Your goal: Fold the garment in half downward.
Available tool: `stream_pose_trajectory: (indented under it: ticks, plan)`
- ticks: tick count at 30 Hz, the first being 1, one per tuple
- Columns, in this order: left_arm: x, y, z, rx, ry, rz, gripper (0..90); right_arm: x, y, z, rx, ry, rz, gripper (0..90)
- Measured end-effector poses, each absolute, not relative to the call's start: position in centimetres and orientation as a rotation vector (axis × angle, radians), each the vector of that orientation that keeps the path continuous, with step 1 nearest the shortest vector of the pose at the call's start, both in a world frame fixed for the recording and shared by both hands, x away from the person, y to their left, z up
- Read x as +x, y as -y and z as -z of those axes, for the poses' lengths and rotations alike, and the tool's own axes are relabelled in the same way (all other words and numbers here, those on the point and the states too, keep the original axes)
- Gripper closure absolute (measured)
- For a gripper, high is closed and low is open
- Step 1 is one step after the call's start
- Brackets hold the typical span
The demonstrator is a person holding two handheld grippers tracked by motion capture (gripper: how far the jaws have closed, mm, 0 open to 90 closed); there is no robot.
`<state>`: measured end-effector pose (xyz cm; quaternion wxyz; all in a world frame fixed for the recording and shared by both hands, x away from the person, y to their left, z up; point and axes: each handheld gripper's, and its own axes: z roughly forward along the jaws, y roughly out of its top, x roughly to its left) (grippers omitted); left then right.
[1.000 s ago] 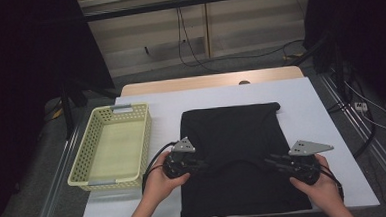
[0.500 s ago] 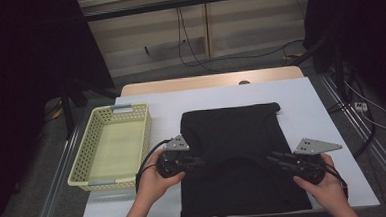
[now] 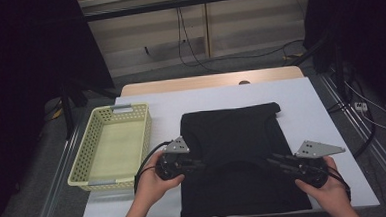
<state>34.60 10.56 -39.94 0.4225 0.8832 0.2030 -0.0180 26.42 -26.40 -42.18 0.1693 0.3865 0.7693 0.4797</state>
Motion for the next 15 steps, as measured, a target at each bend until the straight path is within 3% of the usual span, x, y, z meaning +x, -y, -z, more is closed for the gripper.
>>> stream_pose_trajectory:
  ticks: [15]
  plan:
    - [31.8,-11.5,39.4,2.195,-0.447,0.116,84.8,23.8,26.5,41.4,1.057,-2.216,-1.42,77.0]
